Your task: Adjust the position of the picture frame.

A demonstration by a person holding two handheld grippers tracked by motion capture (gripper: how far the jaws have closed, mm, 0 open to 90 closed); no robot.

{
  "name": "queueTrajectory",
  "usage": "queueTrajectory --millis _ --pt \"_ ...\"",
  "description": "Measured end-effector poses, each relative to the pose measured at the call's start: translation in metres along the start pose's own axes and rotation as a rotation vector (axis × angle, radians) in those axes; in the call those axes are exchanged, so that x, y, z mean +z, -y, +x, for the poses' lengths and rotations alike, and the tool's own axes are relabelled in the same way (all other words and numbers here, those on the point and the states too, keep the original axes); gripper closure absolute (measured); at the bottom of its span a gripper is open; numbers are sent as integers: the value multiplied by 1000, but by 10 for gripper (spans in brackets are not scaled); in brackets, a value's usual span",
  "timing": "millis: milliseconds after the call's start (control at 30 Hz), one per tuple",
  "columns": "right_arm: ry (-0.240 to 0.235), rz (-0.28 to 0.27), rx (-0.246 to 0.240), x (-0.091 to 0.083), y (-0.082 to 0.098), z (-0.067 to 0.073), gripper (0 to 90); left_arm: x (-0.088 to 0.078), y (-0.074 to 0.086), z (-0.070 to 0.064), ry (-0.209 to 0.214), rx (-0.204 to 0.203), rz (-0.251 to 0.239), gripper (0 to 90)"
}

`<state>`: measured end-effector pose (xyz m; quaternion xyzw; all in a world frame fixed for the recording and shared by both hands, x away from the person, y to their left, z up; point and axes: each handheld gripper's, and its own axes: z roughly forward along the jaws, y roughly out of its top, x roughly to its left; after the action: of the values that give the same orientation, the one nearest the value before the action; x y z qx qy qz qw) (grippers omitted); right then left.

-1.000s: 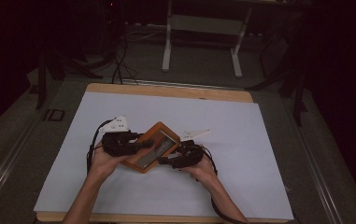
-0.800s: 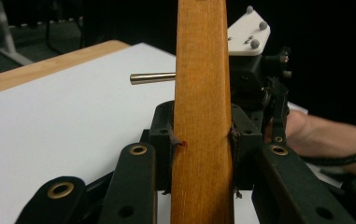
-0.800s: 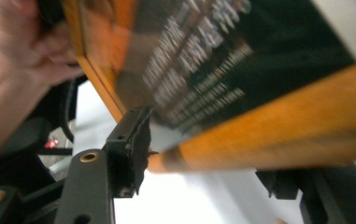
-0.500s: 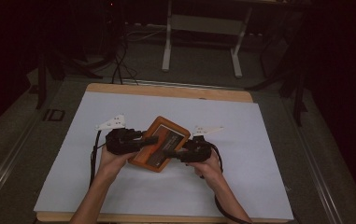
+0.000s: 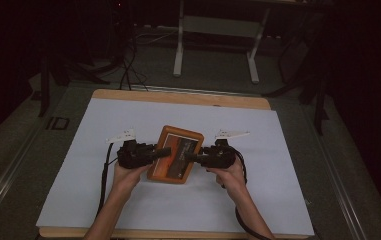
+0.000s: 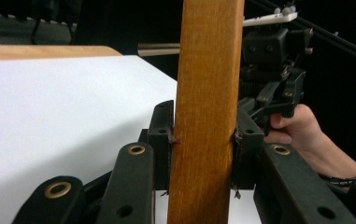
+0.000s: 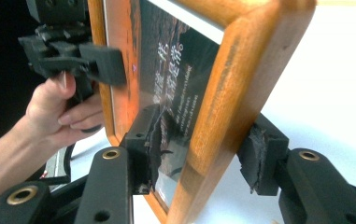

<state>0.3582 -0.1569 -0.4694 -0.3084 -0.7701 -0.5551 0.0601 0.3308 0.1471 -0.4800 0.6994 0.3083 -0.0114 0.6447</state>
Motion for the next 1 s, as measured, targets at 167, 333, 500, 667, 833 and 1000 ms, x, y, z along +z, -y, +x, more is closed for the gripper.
queueTrajectory --millis 167,333,500,667,833,1000 --pt "14 -17 18 -4 -2 -1 529 9 4 -3 -38 21 84 656" --pt "44 -1 35 -5 0 -2 534 15 7 -3 -72 11 114 625" --pt "70 15 55 -4 0 -2 538 20 10 -2 -96 -11 138 595" --pt "88 26 82 -5 1 -2 539 24 14 -1 -97 -22 148 581" --pt "117 56 84 -8 3 -1 550 33 21 -1 -104 -41 172 546" --pt "137 72 125 -10 6 -4 556 41 29 2 -96 -80 185 531"
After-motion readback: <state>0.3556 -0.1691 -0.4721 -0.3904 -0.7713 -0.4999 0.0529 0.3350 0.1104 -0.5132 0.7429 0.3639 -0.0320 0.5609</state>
